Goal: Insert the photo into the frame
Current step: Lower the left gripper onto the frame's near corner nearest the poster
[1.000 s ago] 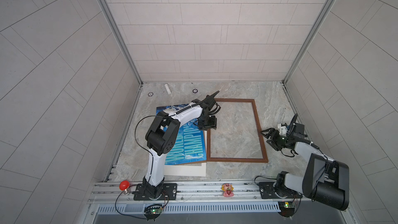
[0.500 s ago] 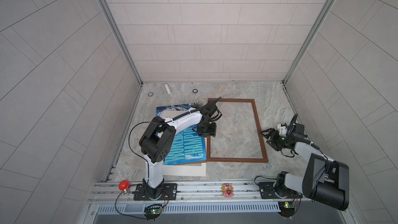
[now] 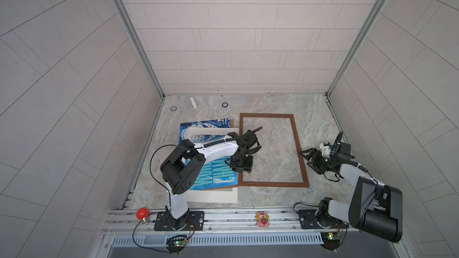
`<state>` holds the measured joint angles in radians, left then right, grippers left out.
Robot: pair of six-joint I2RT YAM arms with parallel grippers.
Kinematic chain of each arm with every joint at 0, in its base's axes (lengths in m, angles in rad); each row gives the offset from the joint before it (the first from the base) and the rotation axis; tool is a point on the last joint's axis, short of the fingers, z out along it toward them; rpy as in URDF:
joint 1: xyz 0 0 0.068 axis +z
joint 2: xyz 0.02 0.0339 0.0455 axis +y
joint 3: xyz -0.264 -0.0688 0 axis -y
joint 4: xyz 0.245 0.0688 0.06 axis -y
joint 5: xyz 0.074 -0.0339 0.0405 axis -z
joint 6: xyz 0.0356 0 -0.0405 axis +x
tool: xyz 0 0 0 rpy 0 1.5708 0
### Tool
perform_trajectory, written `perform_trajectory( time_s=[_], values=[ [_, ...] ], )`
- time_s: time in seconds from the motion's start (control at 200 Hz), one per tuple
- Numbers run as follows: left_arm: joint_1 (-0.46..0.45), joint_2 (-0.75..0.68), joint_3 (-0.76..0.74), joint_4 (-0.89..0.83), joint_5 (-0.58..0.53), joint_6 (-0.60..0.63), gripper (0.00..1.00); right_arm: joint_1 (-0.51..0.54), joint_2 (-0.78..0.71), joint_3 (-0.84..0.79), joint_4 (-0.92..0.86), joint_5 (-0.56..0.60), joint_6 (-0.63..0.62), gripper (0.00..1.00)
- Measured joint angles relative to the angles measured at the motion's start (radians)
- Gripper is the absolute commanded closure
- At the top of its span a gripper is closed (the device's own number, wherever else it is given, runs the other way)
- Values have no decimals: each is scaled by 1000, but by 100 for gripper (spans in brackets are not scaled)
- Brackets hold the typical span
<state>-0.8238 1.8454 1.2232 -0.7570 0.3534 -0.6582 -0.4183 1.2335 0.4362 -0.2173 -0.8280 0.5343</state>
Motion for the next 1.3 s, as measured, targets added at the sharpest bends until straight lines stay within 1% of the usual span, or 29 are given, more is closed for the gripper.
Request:
perform_trajectory(
  time_s=[0.265, 0.615, 0.856, 0.956, 1.091, 1.231, 1.301],
  values=[
    [-6, -3, -14, 45, 9, -30, 50, 0, 0, 0, 0, -2, 0, 25],
    [-14, -3, -31, 89, 13, -41, 50, 0, 0, -3, 0, -3, 0, 25],
    [-22, -26, -34, 76, 17, -51, 50, 0, -1, -3, 0, -2, 0, 25],
    [-45, -89, -58, 60, 18, -77, 50, 0, -1, -3, 0, -2, 0, 25],
    [-113, -169, -113, 53, 28, -140, 50, 0, -1, -3, 0, -2, 0, 25],
    [-178, -190, -174, 73, 41, -210, 51, 0, -1, -3, 0, -3, 0, 25],
    [-192, -189, -198, 89, 45, -235, 51, 0, -1, -3, 0, -3, 0, 25]
  ],
)
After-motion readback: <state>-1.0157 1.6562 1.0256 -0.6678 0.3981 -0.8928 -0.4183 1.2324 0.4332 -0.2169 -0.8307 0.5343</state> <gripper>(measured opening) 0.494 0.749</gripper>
